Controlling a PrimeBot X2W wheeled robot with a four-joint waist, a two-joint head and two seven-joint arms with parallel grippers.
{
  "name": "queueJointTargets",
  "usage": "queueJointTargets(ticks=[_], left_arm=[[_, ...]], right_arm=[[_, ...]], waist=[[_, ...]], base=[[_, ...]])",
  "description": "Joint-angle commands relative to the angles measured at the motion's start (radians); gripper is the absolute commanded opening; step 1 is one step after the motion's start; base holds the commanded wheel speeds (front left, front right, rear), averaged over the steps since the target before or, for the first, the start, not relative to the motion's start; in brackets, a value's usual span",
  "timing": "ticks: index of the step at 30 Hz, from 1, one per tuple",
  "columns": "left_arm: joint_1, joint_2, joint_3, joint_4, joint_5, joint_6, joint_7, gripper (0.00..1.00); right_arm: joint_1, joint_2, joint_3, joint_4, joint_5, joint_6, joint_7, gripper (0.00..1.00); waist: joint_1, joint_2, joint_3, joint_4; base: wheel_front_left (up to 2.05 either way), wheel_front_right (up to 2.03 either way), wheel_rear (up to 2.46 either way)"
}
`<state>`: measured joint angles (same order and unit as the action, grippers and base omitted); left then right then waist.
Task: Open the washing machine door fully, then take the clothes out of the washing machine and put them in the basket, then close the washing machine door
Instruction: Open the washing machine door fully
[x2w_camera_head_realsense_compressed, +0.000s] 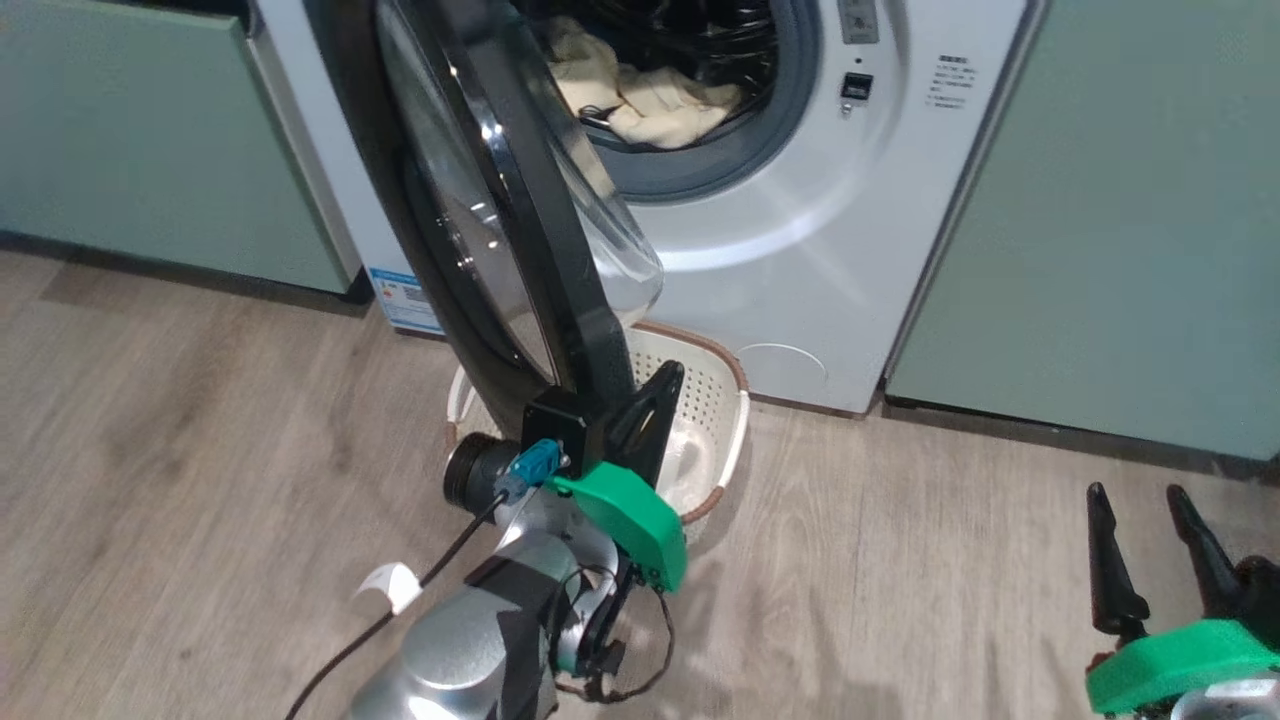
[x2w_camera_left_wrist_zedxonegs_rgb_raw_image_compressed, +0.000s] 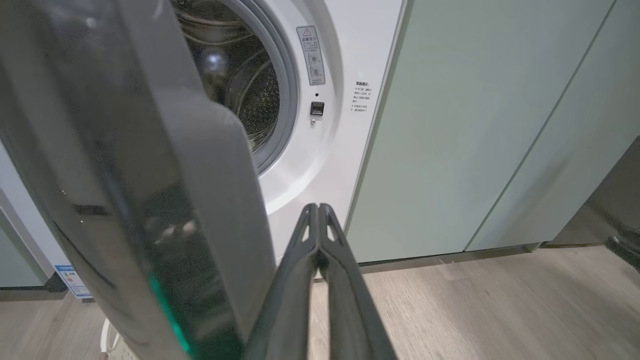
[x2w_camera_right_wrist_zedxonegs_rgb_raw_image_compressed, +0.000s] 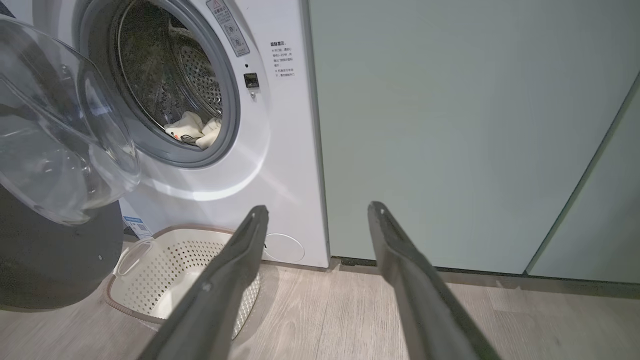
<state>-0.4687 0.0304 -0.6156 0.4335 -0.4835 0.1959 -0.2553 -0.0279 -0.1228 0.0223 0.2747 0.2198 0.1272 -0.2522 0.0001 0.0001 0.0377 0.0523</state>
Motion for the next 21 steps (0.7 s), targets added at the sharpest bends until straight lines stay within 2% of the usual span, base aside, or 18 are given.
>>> queueJointTargets(ticks=[1,13,21], left_arm=[[-0.023,0.02,0.051,-0.018,0.006,0.002,-0.006,0.0],[0.033,0.027,0.071,-0.018,0.044,-0.023,-0.006,0.0],[0.059,0.064,0.108,-0.044,0.06,-0.011,-0.006,0.0]], right_arm=[[-0.031,-0.017,0.013,-0.026,0.004,0.003,-0.01,1.0],[-0.02,-0.01,0.014,-0.022,0.006,0.003,-0.01,1.0],[-0.012,-0.003,0.009,-0.024,0.005,0.003,-0.01,1.0]], waist=[[-0.0001,-0.0001,-0.005,0.009],[-0.0001,-0.0001,-0.029,0.078],[-0.0001,-0.0001,-0.035,0.118]], base=[[0.0,0.0,0.0],[0.0,0.0,0.0],[0.0,0.0,0.0]])
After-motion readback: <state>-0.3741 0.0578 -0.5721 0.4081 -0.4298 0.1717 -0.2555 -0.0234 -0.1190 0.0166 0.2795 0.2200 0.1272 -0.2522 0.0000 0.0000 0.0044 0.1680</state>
